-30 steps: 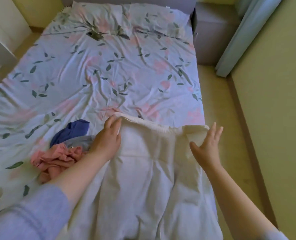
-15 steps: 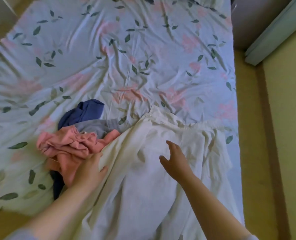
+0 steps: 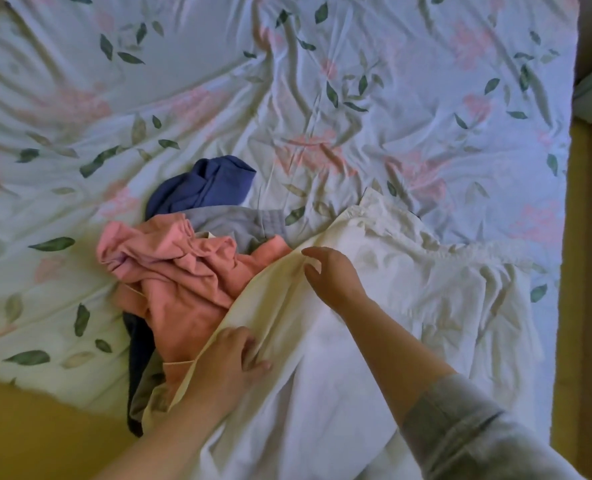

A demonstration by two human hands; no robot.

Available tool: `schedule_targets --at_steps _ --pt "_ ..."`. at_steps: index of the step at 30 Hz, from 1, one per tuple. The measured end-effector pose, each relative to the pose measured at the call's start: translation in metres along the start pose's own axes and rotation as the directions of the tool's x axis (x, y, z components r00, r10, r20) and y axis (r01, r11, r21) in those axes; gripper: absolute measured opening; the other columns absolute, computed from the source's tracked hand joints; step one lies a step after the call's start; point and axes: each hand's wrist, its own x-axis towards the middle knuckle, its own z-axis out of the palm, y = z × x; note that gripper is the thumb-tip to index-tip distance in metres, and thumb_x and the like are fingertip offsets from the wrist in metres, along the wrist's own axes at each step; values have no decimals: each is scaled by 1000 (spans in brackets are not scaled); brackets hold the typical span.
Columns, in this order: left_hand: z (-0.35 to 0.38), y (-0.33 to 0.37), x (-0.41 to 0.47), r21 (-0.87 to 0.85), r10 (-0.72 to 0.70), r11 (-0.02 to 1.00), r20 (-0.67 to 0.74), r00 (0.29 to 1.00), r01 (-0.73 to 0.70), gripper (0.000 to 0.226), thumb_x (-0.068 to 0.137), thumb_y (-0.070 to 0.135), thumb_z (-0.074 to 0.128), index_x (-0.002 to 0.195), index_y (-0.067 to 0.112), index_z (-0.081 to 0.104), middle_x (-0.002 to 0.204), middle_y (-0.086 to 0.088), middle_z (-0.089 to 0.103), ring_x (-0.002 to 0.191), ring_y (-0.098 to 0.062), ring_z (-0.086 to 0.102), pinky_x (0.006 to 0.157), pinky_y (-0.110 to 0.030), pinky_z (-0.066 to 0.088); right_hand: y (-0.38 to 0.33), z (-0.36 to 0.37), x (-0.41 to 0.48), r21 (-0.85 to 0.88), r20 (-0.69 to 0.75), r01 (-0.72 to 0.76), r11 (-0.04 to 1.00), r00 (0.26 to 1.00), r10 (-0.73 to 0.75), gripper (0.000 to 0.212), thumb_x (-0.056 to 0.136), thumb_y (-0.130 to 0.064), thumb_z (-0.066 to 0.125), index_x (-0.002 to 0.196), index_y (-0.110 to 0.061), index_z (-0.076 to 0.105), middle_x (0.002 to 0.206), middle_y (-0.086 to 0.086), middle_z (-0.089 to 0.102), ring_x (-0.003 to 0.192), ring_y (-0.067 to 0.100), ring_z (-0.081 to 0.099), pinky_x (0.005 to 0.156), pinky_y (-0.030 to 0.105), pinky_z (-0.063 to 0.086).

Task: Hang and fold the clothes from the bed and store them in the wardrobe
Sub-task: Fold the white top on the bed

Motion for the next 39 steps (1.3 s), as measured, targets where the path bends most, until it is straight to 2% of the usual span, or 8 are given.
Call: schedule_targets --at_steps 5,11,16,20,23,28,34,39 --pt "11 -6 5 107 5 994 44 999 -9 59 70 55 75 112 23 49 110 5 44 99 -14 46 88 -28 39 11 20 15 -181 36 -203 962 977 212 24 96 -30 46 86 -10 53 84 4 53 80 24 54 65 31 38" --pt "16 2 6 48 79 996 41 996 -81 43 69 41 78 96 23 49 87 8 40 75 -11 42 65 -26 33 15 28 23 -116 12 -406 907 912 410 44 88 -55 57 84 -12 46 84 2 53 71 19 52 55 28 36" --pt "21 9 10 67 150 987 -7 989 -149 31 98 36 50 127 26 54 97 7 56 90 -13 54 77 -23 38 20 25 26 183 -27 -408 895 908 419 36 82 -21 58 59 -14 32 58 1 38 51 15 36 46 24 26" --pt "20 15 18 127 73 989 49 996 -79 22 97 37 50 83 20 49 85 -1 52 83 -23 54 68 -33 35 23 12 9 697 37 -370 614 874 484 19 85 -11 52 69 -12 42 67 10 44 69 24 51 66 34 53" --pt "22 19 20 212 18 976 162 987 -53 35 92 46 56 71 21 42 87 1 46 78 -20 49 67 -32 37 27 -3 -5 826 105 -305 473 909 403 8 89 -6 48 85 -5 54 83 14 50 77 28 51 85 44 57" --pt "24 24 4 174 92 976 211 973 -130 47 91 53 53 60 20 41 79 6 44 68 -8 44 58 -22 29 38 -26 -24 781 -31 -229 581 915 403 31 97 -16 46 107 11 55 87 16 57 77 28 55 80 53 57" --pt "28 47 -30 176 205 952 242 948 -251 44 93 32 49 53 18 38 67 9 44 60 -6 44 61 -29 36 71 -50 -51 635 -237 -228 738 852 467 25 94 -10 38 81 -14 59 71 -4 56 62 12 48 55 22 37" --pt "58 63 -42 202 104 967 236 966 -154 22 88 44 56 101 27 54 102 10 52 86 -9 54 77 -24 46 124 -73 -74 670 -206 -324 668 784 586 28 99 -25 51 120 -9 60 99 5 64 90 22 59 76 33 50"
